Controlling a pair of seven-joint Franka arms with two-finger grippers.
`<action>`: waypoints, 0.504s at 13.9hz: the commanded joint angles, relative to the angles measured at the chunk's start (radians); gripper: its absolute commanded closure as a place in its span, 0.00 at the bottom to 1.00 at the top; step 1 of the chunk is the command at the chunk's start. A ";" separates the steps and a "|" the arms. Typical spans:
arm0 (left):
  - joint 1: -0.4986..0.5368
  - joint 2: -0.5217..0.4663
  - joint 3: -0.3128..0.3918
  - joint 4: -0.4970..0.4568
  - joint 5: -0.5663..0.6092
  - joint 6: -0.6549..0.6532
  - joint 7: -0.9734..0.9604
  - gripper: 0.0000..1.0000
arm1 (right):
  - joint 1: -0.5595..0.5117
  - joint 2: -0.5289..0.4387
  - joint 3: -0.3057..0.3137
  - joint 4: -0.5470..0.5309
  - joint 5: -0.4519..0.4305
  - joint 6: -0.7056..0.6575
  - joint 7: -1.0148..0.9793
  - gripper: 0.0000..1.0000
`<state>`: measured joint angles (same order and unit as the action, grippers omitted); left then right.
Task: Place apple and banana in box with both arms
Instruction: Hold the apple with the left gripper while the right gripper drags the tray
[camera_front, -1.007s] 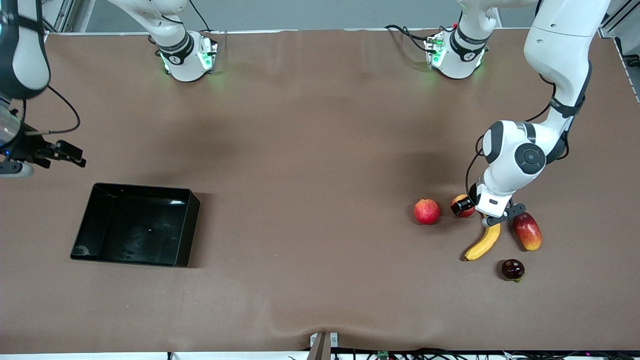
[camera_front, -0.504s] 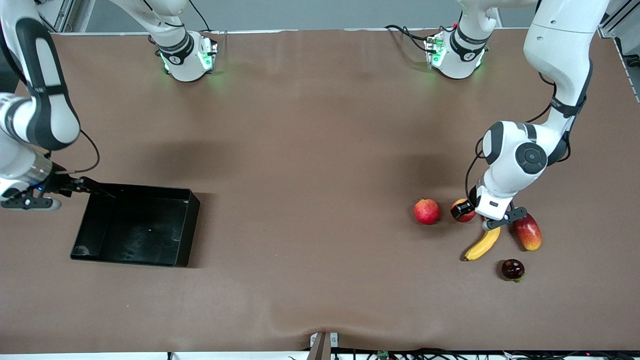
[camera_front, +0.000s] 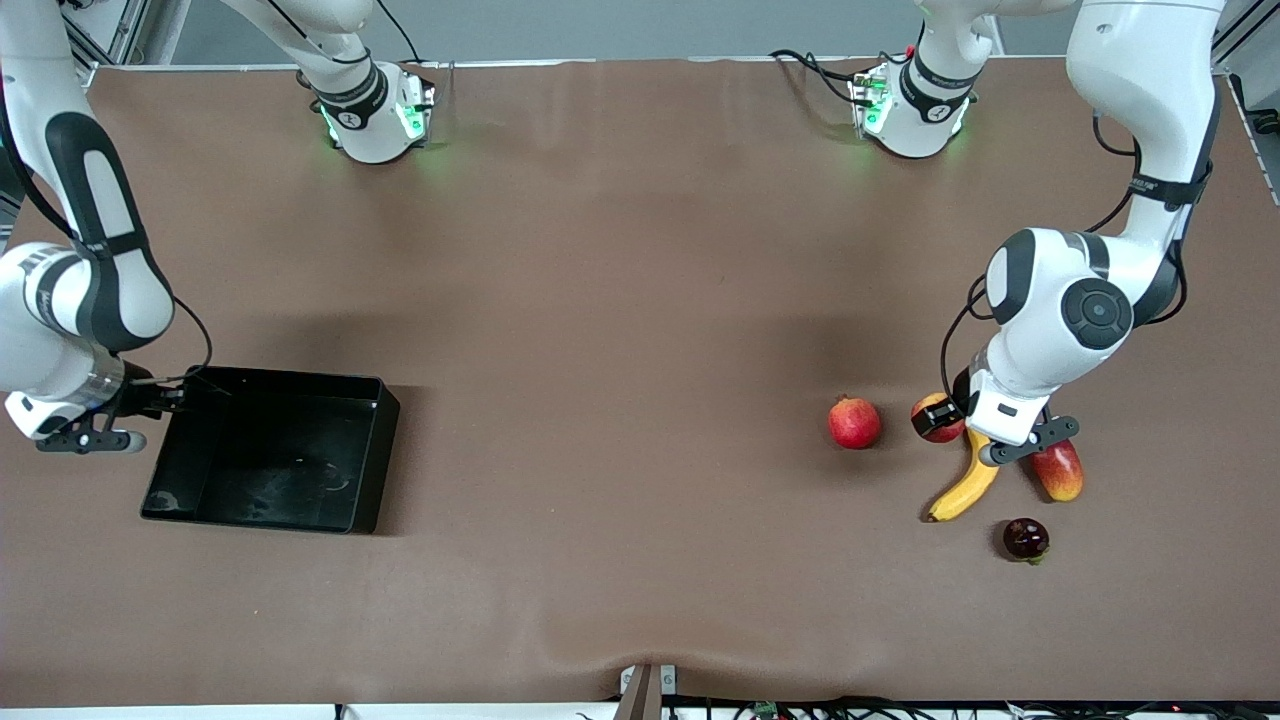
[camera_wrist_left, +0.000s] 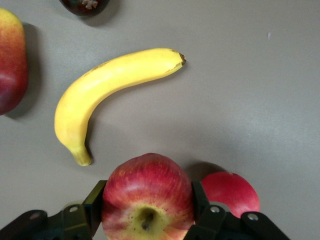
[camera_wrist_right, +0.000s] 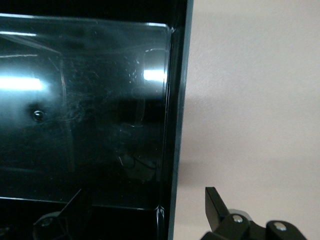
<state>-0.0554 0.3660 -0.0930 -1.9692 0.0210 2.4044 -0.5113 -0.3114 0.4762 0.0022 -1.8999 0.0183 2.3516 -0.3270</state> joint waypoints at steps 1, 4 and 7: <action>-0.003 -0.016 -0.002 0.012 0.001 -0.048 0.007 1.00 | -0.020 0.022 0.016 0.028 -0.009 -0.018 -0.027 0.12; -0.001 -0.016 -0.019 0.029 0.001 -0.065 0.005 1.00 | -0.028 0.030 0.016 0.036 0.006 -0.020 -0.067 1.00; -0.003 -0.015 -0.033 0.038 0.001 -0.097 -0.004 1.00 | -0.034 0.025 0.018 0.048 0.006 -0.041 -0.069 1.00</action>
<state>-0.0560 0.3645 -0.1165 -1.9394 0.0210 2.3392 -0.5113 -0.3200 0.4976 0.0018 -1.8765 0.0190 2.3386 -0.3744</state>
